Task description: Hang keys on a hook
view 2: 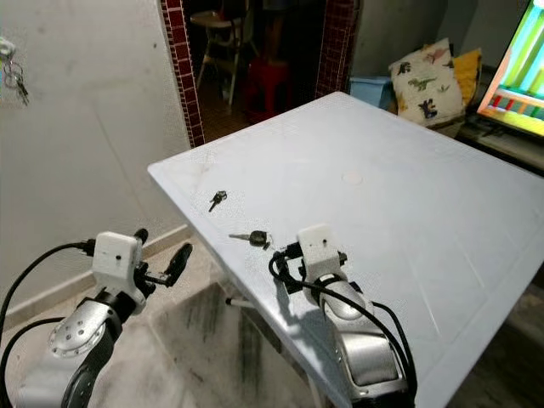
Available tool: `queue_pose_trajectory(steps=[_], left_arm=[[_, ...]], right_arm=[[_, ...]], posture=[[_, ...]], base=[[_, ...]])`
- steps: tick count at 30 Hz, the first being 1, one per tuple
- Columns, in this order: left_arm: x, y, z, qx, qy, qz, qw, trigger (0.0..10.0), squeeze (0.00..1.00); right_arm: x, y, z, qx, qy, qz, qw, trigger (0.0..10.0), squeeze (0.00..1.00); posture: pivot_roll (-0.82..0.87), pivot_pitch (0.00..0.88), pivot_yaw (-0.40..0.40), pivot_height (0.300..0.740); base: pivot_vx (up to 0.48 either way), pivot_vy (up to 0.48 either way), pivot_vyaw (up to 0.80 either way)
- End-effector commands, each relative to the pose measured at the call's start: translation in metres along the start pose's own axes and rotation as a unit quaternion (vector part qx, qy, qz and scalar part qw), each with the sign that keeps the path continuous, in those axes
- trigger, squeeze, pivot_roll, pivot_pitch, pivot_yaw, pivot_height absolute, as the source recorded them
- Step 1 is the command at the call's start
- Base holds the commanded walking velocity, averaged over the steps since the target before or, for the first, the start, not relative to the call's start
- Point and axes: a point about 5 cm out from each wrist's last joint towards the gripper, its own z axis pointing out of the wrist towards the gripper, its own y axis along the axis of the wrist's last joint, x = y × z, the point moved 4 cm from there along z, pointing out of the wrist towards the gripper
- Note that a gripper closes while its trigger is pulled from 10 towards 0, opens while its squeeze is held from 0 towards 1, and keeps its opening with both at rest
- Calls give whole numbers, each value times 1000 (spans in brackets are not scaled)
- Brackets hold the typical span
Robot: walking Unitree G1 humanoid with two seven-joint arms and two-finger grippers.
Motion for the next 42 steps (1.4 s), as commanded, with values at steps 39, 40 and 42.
queue_pose_trajectory(steps=[39, 40, 42], left_arm=[[-24, -19, -20, 74, -136, 12, 988, 10000, 0], [-25, -19, -20, 74, -138, 9, 988, 10000, 0], [-27, -19, -20, 74, -143, 9, 987, 10000, 0]], right_arm=[[4, 16, 23, -7, -6, 32, 999, 10000, 0], [5, 16, 23, -10, -2, 34, 999, 10000, 0], [5, 17, 23, -11, -7, 30, 999, 10000, 0]], posture=[[120, 0, 21, 740], [119, 0, 22, 740], [117, 0, 23, 740]], base=[[0, 0, 0], [0, 0, 0], [0, 0, 0]])
